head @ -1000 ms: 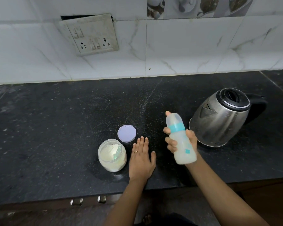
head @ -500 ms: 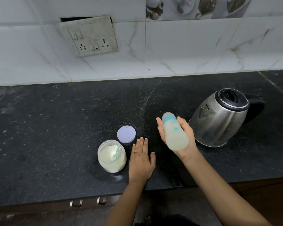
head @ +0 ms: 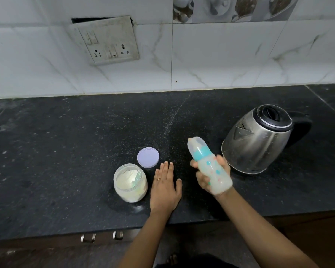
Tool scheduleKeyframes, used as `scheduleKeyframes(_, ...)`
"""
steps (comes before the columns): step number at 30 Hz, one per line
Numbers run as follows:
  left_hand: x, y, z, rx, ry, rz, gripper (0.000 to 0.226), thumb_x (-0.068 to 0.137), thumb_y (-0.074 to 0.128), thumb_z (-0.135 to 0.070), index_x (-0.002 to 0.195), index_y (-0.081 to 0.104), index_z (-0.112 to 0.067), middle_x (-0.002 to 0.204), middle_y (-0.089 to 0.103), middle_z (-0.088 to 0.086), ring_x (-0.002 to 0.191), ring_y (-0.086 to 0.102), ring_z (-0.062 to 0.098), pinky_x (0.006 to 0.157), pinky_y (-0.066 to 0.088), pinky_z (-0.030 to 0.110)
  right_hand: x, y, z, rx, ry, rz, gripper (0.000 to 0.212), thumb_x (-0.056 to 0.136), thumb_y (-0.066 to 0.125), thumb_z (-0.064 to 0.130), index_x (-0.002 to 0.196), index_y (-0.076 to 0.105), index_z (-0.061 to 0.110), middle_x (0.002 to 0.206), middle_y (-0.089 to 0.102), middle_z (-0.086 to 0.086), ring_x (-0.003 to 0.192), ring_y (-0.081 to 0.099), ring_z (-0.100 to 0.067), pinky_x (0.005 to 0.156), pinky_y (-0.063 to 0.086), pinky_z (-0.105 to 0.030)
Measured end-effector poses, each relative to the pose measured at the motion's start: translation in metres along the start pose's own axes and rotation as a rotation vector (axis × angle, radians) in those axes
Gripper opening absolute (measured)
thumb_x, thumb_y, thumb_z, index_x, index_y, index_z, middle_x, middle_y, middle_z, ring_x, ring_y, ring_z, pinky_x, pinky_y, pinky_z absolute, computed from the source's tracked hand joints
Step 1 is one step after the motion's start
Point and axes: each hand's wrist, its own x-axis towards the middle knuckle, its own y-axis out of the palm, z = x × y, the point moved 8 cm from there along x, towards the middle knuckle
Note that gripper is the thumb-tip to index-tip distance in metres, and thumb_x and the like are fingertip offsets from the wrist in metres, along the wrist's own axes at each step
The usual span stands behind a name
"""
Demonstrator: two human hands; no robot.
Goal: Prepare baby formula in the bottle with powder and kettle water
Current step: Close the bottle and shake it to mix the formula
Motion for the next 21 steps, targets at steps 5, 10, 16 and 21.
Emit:
scheduleKeyframes(5,0.0,-0.001,-0.001,0.014,0.002,-0.011,0.062,0.091,0.035,-0.039,0.141,0.044,-0.005,0.147,0.042,0.014,0.14,0.034,0.024,0.116,0.008,0.03,0.004,-0.014,0.005,0.106,-0.029,0.005,0.069,0.074,0.08,0.026,0.126,0.045,-0.002,0.109,0.059,-0.018,0.081,0.065,-0.024,0.068,0.057,-0.038)
scheduleKeyframes(10,0.0,-0.001,-0.002,0.004,0.002,-0.017,0.062,0.091,0.034,-0.039,0.142,0.043,-0.005,0.148,0.041,0.014,0.14,0.033,0.023,0.117,0.007,0.03,0.003,-0.003,0.01,-0.21,-0.096,-0.03,0.065,0.073,0.08,0.023,0.126,0.049,0.001,0.111,0.059,-0.015,0.08,0.062,-0.019,0.071,0.056,-0.036)
scheduleKeyframes(16,0.0,-0.001,-0.001,0.011,0.001,-0.028,0.063,0.091,0.031,-0.04,0.144,0.041,-0.006,0.15,0.039,0.013,0.142,0.03,0.022,0.118,0.008,0.031,0.005,0.0,0.015,-0.113,-0.14,-0.011,0.082,0.072,0.078,0.015,0.133,0.026,0.006,0.114,0.055,-0.02,0.084,0.06,-0.025,0.073,0.055,-0.039)
scheduleKeyframes(21,0.001,0.0,-0.002,0.027,-0.002,-0.009,0.062,0.09,0.035,-0.038,0.142,0.044,-0.005,0.148,0.042,0.014,0.14,0.033,0.023,0.116,0.006,0.03,0.01,0.007,0.029,-0.04,-0.254,-0.084,0.091,0.056,0.089,0.011,0.132,0.039,0.004,0.111,0.058,-0.018,0.089,0.064,-0.025,0.08,0.055,-0.042)
